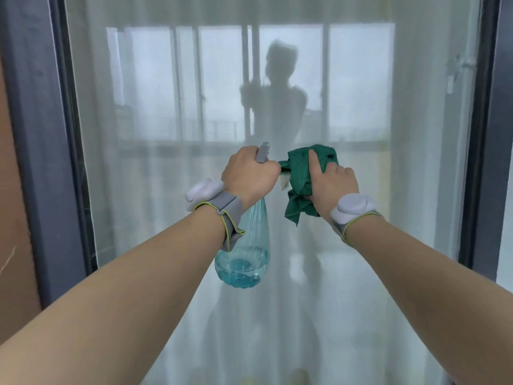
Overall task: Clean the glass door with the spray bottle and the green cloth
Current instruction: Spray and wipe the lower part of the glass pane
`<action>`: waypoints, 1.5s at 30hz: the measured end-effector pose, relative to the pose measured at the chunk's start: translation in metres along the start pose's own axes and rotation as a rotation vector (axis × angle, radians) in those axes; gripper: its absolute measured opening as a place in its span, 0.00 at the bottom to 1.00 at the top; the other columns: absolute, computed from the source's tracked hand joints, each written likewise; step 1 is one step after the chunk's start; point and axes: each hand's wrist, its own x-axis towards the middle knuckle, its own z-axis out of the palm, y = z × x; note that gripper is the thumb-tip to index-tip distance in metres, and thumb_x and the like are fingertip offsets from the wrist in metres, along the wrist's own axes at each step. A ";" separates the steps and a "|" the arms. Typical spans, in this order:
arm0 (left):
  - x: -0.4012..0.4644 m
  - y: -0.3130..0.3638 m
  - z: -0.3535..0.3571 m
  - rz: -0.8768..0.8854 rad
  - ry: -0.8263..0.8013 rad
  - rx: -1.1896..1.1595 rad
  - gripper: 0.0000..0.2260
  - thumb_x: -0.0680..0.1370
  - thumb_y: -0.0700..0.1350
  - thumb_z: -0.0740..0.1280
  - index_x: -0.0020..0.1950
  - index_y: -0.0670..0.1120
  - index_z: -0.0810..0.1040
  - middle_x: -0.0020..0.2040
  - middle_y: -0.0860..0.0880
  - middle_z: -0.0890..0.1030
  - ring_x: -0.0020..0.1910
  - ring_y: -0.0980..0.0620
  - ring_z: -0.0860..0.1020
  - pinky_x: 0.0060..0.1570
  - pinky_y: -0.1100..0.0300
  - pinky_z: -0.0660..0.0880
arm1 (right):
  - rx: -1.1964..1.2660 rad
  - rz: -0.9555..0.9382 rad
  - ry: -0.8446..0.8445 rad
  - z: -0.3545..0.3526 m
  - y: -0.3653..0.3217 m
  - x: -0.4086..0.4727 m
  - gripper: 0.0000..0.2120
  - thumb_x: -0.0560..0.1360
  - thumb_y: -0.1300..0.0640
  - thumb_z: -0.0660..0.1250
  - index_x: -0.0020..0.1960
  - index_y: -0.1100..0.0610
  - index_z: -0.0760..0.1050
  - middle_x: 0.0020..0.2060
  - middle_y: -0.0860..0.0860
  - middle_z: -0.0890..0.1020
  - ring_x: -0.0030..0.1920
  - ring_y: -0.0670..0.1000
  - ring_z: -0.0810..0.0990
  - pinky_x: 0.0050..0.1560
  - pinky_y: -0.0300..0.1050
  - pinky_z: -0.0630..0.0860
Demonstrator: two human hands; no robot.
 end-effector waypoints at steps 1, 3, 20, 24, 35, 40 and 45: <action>0.000 0.000 0.002 -0.002 0.003 -0.006 0.07 0.63 0.47 0.57 0.33 0.48 0.59 0.31 0.52 0.63 0.33 0.47 0.61 0.36 0.56 0.58 | -0.106 -0.023 0.053 -0.002 0.000 0.001 0.40 0.75 0.45 0.64 0.78 0.59 0.48 0.48 0.55 0.79 0.45 0.55 0.77 0.45 0.47 0.65; 0.006 -0.001 0.005 0.004 -0.004 -0.036 0.08 0.62 0.47 0.57 0.33 0.48 0.58 0.31 0.51 0.63 0.33 0.47 0.60 0.35 0.56 0.58 | -0.258 -0.043 0.137 -0.004 -0.003 0.004 0.37 0.72 0.41 0.65 0.73 0.61 0.63 0.37 0.50 0.80 0.37 0.53 0.76 0.42 0.47 0.64; 0.019 0.030 0.035 0.110 0.214 -0.155 0.16 0.70 0.40 0.61 0.30 0.52 0.57 0.27 0.56 0.60 0.32 0.49 0.58 0.36 0.52 0.60 | 0.183 -0.565 0.514 0.035 0.014 0.026 0.33 0.74 0.51 0.63 0.75 0.60 0.58 0.72 0.59 0.67 0.71 0.63 0.64 0.73 0.60 0.56; -0.017 0.011 0.058 -0.042 0.260 -0.103 0.11 0.70 0.42 0.62 0.32 0.49 0.62 0.30 0.53 0.65 0.32 0.49 0.63 0.34 0.55 0.61 | 0.220 -0.625 0.466 0.039 0.026 0.022 0.37 0.72 0.40 0.56 0.76 0.57 0.62 0.73 0.58 0.66 0.72 0.62 0.64 0.73 0.61 0.56; -0.028 0.018 0.084 -0.190 0.252 -0.042 0.07 0.67 0.44 0.60 0.30 0.50 0.64 0.28 0.54 0.66 0.32 0.48 0.64 0.34 0.57 0.63 | 0.182 -0.779 0.478 0.083 0.020 -0.017 0.26 0.71 0.46 0.63 0.66 0.56 0.71 0.61 0.56 0.76 0.60 0.61 0.74 0.67 0.59 0.64; -0.015 0.022 0.085 -0.190 0.301 -0.046 0.04 0.70 0.43 0.64 0.36 0.45 0.71 0.32 0.51 0.70 0.33 0.47 0.67 0.35 0.57 0.64 | 0.177 -0.772 0.500 0.048 0.052 0.031 0.30 0.65 0.45 0.69 0.64 0.55 0.70 0.58 0.55 0.75 0.56 0.59 0.74 0.60 0.58 0.67; -0.007 0.026 0.090 -0.199 0.328 -0.049 0.03 0.73 0.40 0.65 0.40 0.43 0.73 0.35 0.48 0.69 0.35 0.48 0.65 0.36 0.55 0.63 | 0.290 -0.601 0.504 0.060 0.071 0.027 0.31 0.68 0.41 0.66 0.67 0.55 0.71 0.63 0.56 0.74 0.61 0.60 0.72 0.61 0.59 0.64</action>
